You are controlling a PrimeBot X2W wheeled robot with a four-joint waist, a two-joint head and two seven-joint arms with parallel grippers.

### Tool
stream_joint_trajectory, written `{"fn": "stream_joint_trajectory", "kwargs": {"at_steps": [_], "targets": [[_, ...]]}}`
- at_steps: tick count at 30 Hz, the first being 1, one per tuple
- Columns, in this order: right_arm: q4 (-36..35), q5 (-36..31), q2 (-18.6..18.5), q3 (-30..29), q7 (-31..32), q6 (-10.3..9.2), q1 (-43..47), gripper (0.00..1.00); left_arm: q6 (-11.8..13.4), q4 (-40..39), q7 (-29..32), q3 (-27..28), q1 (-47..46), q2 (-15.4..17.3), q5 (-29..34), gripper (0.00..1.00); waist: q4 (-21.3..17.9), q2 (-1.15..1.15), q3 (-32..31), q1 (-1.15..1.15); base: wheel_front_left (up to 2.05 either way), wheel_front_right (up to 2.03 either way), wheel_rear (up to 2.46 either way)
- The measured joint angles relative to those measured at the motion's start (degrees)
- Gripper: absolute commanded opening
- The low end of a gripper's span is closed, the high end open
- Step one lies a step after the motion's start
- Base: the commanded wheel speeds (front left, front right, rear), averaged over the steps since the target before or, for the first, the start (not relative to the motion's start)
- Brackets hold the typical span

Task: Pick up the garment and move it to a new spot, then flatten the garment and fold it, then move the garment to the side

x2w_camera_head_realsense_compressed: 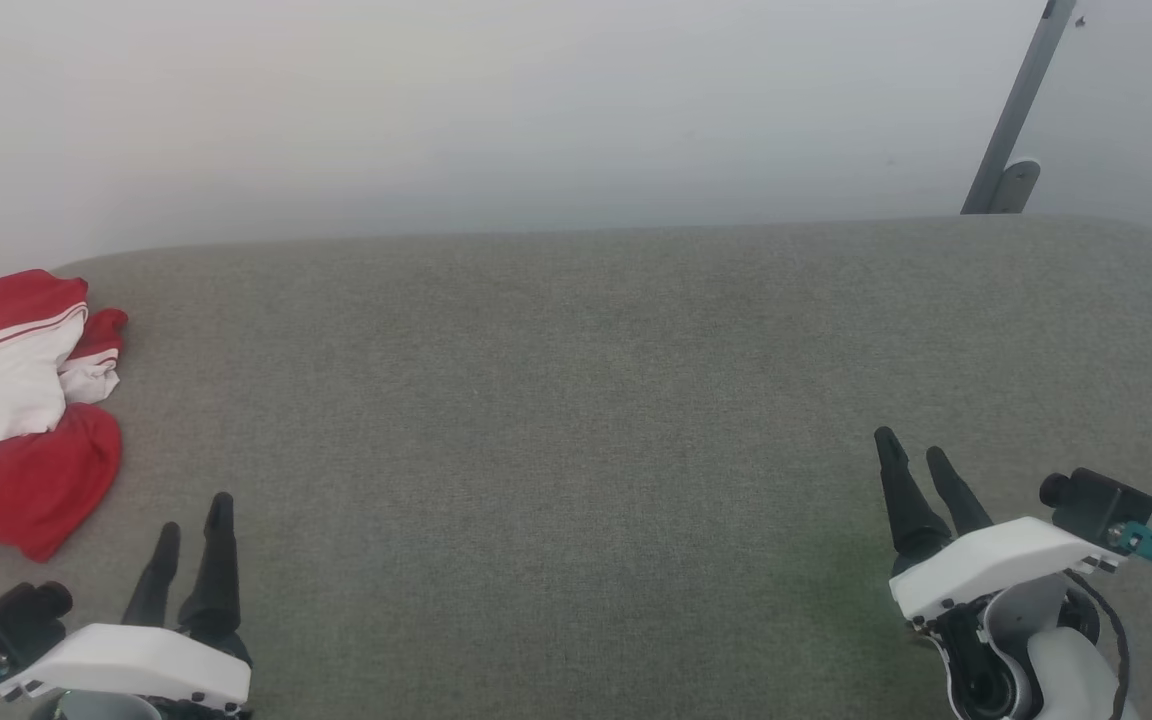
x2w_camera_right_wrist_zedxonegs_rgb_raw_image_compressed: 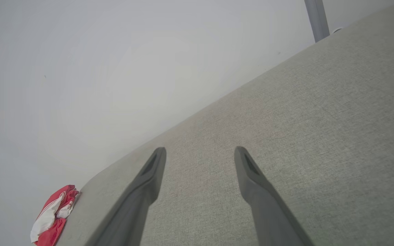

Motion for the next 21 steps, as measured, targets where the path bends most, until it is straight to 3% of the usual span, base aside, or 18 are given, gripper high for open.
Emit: {"fn": "stream_joint_trajectory", "kwargs": {"at_steps": [21], "targets": [[-1.32, -12.7, 0.09, -0.37, -2.34, 0.0, -0.18, 1.0, -2.19, -1.98, -3.23, 2.54, 1.51, 1.02, 13.49, 1.0, -1.12, 0.0, -0.05, 0.0, 0.0, 0.0, 0.0]]}}
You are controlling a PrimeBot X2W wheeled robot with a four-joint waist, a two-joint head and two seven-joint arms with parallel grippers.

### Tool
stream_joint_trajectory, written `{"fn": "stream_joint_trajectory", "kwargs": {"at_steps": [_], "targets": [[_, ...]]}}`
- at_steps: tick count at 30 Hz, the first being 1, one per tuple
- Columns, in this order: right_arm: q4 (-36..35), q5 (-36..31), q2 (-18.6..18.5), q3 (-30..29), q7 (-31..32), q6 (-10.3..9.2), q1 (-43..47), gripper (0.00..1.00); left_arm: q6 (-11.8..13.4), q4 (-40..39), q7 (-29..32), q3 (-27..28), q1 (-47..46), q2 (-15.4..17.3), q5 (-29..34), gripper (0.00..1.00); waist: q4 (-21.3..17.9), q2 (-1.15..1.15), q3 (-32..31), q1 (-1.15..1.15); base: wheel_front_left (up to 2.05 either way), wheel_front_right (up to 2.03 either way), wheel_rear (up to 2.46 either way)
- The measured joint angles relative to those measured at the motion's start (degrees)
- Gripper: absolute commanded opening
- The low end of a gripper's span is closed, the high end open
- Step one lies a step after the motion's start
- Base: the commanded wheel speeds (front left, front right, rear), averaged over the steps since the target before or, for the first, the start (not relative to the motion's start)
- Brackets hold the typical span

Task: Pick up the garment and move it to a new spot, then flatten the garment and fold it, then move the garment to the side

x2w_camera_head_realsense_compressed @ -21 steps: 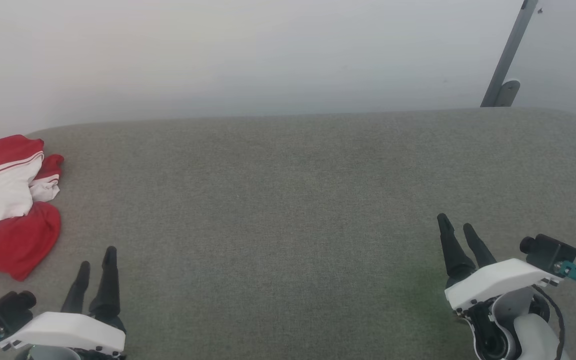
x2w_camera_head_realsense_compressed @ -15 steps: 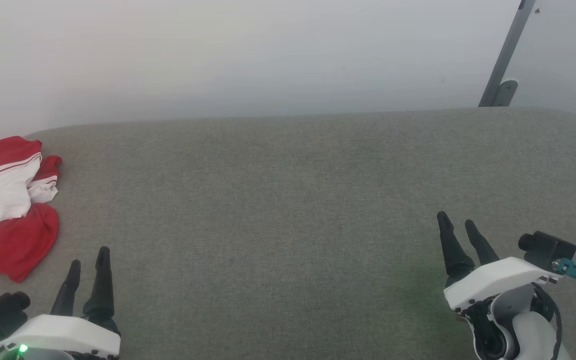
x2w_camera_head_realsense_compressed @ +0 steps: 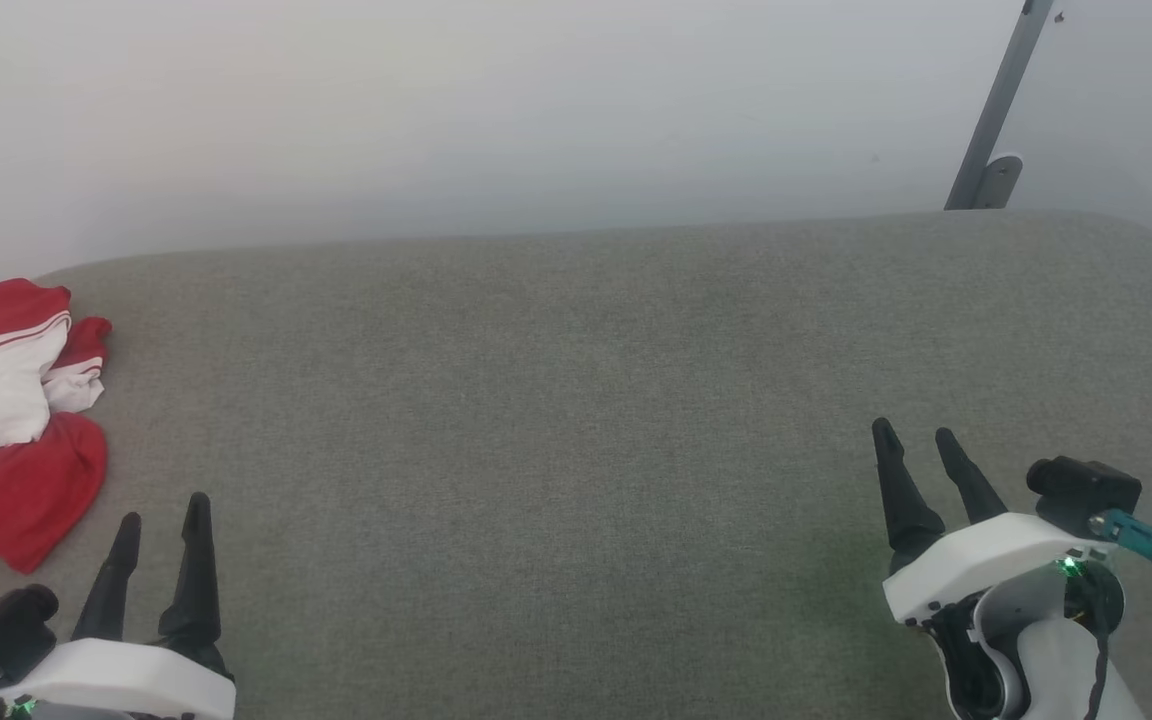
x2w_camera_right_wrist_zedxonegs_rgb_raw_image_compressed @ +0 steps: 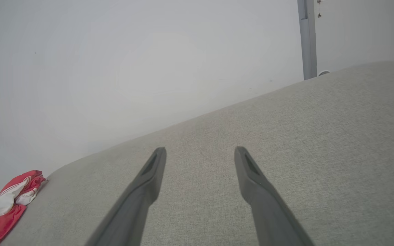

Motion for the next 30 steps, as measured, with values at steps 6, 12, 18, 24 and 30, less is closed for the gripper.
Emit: {"fn": "stream_joint_trajectory", "kwargs": {"at_steps": [6, 12, 18, 24, 30], "targets": [[-0.15, -3.28, 0.0, 0.02, -0.58, 0.0, -0.02, 1.0, -0.33, -0.52, -0.86, 0.2, 0.55, 0.34, 3.33, 1.0, -0.27, 0.0, 0.0, 0.0, 0.0, 0.0, 0.0], [-0.16, -6.42, 0.0, 0.09, -1.29, 0.01, -0.32, 1.0, -0.73, -0.92, -1.77, 0.21, 0.83, 0.63, 5.99, 1.0, -0.49, 0.0, -0.07, 0.0, 0.0, 0.0, 0.0], [-0.22, -9.93, -0.01, 0.31, -1.9, 0.01, -0.64, 1.0, -0.81, -1.57, -2.54, 0.35, 1.23, 0.96, 9.04, 1.0, -0.72, 0.0, -0.14, 0.0, 0.0, 0.0, 0.0], [-0.26, -13.02, -0.01, 0.49, -2.43, 0.01, -0.65, 1.0, -0.8, -2.01, -3.28, 0.51, 1.7, 1.31, 11.76, 1.0, -0.89, 0.0, -0.15, 0.0, 0.0, 0.0, 0.0], [-0.4, -15.35, -0.02, 0.65, -2.91, 0.01, -0.92, 1.0, -0.8, -2.3, -3.79, 0.6, 1.83, 1.57, 13.9, 1.0, -1.05, 0.0, -0.17, 0.0, 0.0, 0.0, 0.0]]}}
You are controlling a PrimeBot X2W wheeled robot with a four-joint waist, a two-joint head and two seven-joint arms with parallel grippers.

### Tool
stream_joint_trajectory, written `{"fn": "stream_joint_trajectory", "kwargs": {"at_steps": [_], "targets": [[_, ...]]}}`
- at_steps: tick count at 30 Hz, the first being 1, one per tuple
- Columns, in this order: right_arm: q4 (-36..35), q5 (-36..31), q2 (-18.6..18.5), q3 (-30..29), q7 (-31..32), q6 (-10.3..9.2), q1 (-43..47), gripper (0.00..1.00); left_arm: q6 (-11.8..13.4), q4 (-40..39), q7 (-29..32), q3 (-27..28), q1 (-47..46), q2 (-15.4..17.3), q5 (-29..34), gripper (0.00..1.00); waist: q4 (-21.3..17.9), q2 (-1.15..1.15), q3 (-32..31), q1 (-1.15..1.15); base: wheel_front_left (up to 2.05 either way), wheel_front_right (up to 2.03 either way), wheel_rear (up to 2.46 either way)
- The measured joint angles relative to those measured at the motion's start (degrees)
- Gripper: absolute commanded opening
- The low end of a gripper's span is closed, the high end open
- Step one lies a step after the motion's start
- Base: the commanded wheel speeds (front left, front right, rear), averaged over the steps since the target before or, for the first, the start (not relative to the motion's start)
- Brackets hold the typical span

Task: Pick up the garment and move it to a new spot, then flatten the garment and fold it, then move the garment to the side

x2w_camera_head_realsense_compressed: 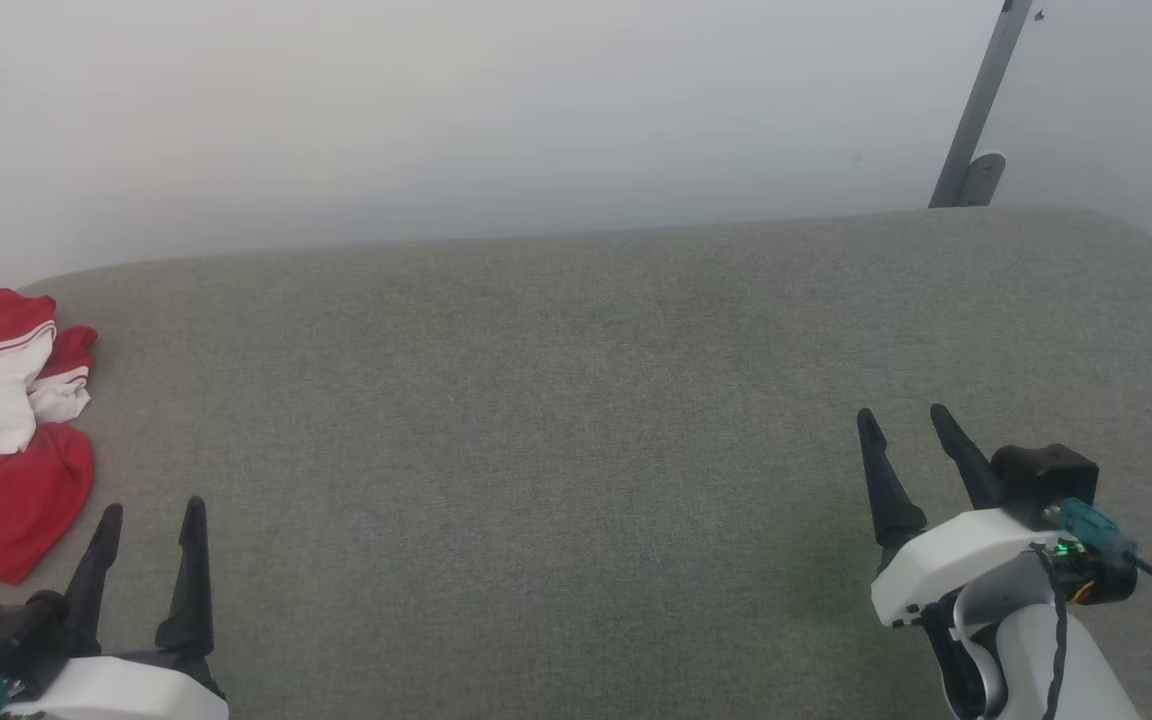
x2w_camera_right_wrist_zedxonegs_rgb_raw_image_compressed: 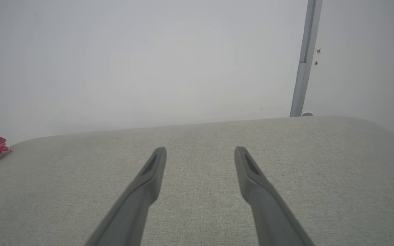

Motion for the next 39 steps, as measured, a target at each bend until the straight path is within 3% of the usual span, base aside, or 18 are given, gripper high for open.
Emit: {"fn": "stream_joint_trajectory", "kwargs": {"at_steps": [22, 35, 39], "targets": [[0.31, -9.05, -0.03, 0.45, -1.97, 0.09, -0.85, 1.0, -0.09, -0.94, -2.26, 0.2, 1.11, 1.26, 6.5, 1.0, -0.72, 0.0, -0.43, 0.0, 0.0, 0.0, 0.0], [0.33, -9.17, -0.03, 0.37, -2.22, 0.09, -0.69, 1.0, -0.43, -0.51, -1.97, 0.31, 1.31, 0.68, 3.91, 1.0, -0.54, 0.0, -0.73, 0.0, 0.0, 0.0, 0.0], [0.33, -9.33, -0.11, 1.47, -2.34, 0.09, -0.16, 1.0, 0.53, 0.62, -0.44, 1.8, 0.93, 0.0, 1.47, 1.0, 0.85, 0.0, -1.22, 0.0, 0.0, 0.0, 0.0]]}}
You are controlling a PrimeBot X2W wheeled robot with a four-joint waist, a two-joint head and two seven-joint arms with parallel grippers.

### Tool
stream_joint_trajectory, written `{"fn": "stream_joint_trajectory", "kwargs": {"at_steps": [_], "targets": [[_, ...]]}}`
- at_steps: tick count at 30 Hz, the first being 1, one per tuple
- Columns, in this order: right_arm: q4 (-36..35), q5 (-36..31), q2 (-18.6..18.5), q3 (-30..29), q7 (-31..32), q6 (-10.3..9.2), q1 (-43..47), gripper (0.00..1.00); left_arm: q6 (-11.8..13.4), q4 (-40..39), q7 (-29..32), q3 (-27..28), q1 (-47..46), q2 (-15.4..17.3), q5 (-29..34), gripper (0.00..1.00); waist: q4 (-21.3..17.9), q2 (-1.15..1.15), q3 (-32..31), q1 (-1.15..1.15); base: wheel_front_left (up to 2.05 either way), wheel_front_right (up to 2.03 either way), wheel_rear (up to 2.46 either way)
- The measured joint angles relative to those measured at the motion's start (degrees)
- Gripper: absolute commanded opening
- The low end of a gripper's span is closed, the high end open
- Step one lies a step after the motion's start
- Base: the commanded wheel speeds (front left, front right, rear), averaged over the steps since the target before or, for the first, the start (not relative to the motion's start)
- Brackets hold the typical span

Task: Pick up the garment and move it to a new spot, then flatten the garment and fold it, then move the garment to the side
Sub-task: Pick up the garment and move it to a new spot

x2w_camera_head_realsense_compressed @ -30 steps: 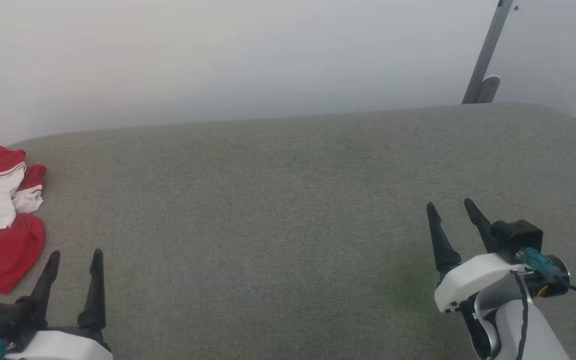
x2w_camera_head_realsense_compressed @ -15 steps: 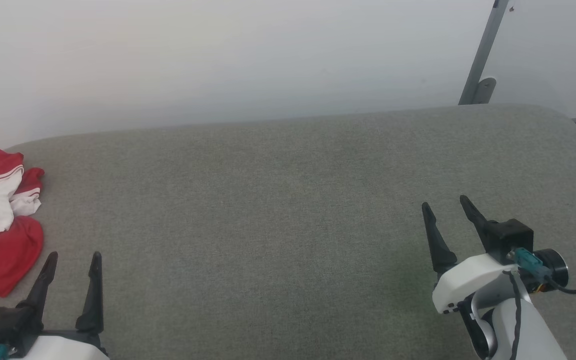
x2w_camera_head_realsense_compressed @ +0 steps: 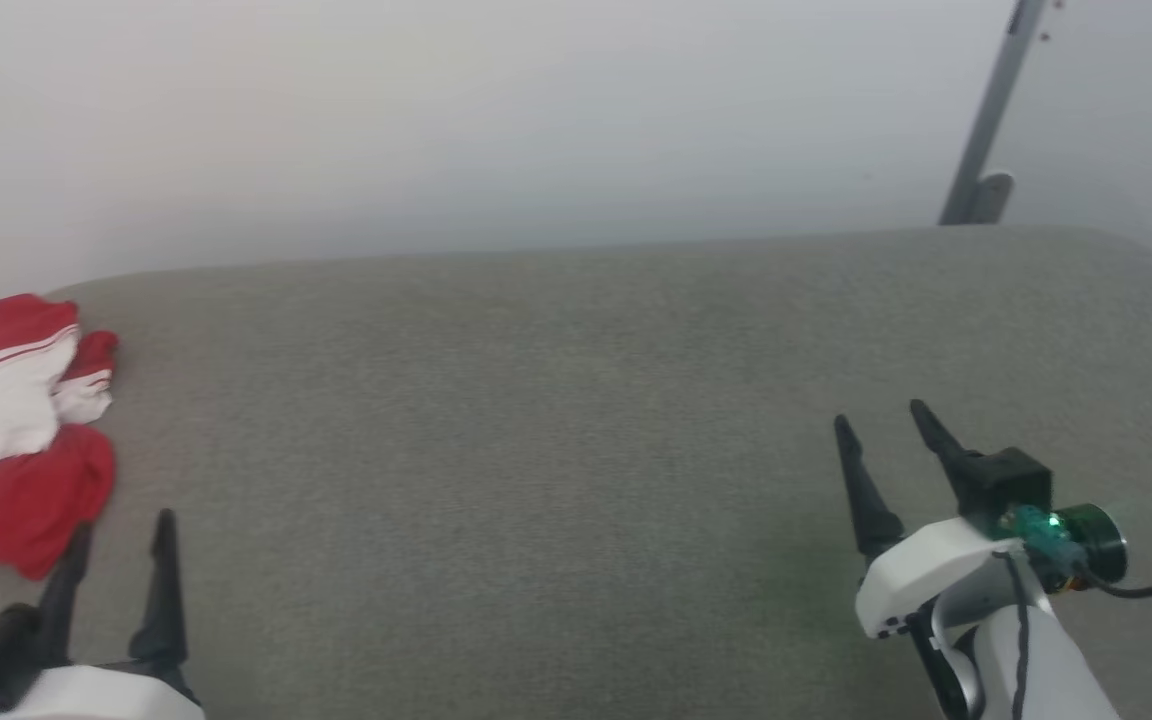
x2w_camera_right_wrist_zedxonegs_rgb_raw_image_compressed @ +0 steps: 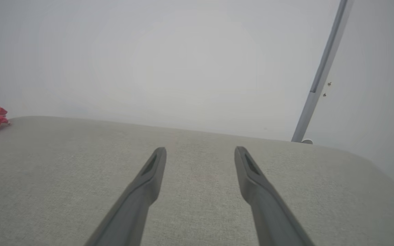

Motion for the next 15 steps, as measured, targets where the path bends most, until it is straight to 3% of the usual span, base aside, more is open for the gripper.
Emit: {"fn": "stream_joint_trajectory", "kwargs": {"at_steps": [15], "targets": [[1.86, 2.45, 0.05, 10.18, 1.14, 0.0, -1.75, 1.0, 2.59, 2.24, 3.99, 3.45, -0.86, 0.73, -3.7, 1.0, 10.59, 0.0, -3.25, 0.0, 0.0, 0.0, 0.0]]}}
